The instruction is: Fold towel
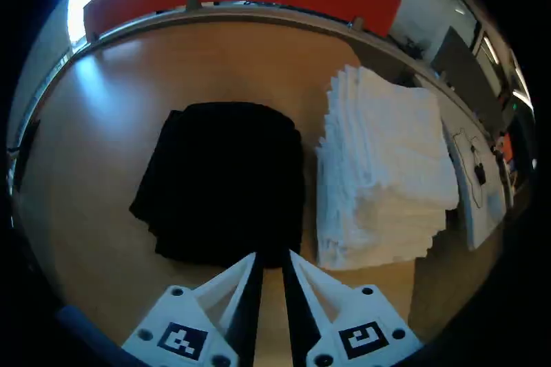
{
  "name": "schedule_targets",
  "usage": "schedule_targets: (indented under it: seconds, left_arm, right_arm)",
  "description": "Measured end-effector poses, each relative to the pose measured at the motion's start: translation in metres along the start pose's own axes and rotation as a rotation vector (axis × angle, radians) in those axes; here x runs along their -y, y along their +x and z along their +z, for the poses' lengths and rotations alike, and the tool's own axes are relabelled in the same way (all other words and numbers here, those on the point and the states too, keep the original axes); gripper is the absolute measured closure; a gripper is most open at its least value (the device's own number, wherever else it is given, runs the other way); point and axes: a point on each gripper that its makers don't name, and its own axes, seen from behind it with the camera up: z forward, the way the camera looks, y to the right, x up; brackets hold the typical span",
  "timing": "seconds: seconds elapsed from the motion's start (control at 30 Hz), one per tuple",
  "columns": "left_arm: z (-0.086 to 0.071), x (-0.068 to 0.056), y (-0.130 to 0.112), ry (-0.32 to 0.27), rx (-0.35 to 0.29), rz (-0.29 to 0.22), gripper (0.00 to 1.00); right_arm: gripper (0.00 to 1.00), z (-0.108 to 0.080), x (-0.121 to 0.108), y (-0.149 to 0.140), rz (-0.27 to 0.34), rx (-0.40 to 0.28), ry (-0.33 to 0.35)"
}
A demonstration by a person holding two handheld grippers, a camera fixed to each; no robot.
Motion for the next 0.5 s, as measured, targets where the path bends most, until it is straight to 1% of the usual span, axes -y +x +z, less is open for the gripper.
schedule_targets:
  seconds: [0.07, 0.23, 0.33, 0.37, 0.5]
  left_arm:
    - [0.0, 0.001, 0.001, 0.0, -0.002, 0.001, 0.06]
    - [0.001, 0.002, 0.002, -0.004, -0.007, 0.001, 0.06]
    - [0.0, 0.002, 0.004, -0.006, -0.009, 0.002, 0.06]
    - [0.0, 0.002, 0.004, -0.007, -0.011, 0.003, 0.06]
    - [-0.002, 0.004, 0.007, -0.009, -0.017, 0.007, 0.06]
  right_arm:
    - [0.63, -0.004, -0.001, 0.002, -0.001, -0.01, -0.006]
    - [0.3, -0.013, 0.003, 0.004, -0.009, -0.027, -0.005]
    - [0.14, -0.017, 0.005, 0.004, -0.016, -0.031, -0.009]
    - [0.12, -0.018, 0.005, 0.004, -0.017, -0.033, -0.012]
    - [0.12, -0.023, 0.01, 0.007, -0.015, -0.051, -0.011]
